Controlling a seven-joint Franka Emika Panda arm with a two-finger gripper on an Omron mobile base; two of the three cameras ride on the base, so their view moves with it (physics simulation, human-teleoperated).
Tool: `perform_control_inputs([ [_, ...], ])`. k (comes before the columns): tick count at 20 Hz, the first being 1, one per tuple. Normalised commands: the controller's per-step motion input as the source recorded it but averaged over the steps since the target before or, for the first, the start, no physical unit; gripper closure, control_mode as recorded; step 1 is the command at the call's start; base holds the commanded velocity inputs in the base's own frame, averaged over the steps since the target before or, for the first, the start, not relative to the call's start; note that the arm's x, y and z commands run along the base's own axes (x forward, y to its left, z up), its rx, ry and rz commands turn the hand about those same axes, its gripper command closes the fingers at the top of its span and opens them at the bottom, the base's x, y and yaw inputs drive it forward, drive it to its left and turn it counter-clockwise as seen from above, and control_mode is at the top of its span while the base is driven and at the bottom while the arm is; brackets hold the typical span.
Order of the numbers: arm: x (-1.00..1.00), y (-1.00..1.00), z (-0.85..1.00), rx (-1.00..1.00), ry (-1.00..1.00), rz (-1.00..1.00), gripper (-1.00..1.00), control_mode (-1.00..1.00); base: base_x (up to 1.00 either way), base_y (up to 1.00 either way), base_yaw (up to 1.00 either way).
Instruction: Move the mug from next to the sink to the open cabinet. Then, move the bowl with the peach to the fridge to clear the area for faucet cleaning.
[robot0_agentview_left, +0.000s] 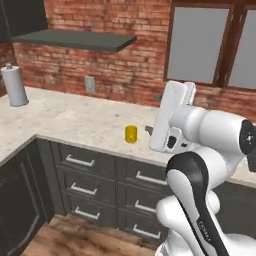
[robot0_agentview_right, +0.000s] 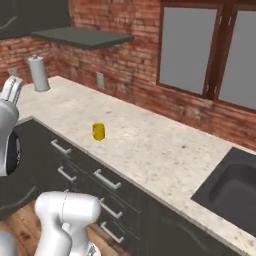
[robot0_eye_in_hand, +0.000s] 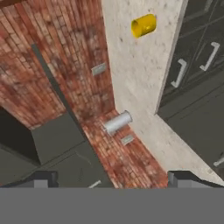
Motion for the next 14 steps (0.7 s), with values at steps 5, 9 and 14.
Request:
perform_control_inputs([
  [5,0.0,0.0,0.0,0.0,0.0,0.0,-1.0,1.0,0.43,0.69,-0.8],
  [9,0.0,0.0,0.0,0.0,0.0,0.0,-1.0,1.0,0.04,0.14,-0.53],
  [14,0.0,0.0,0.0,0.0,0.0,0.0,-1.0,1.0,-0.08,0.0,-0.21],
])
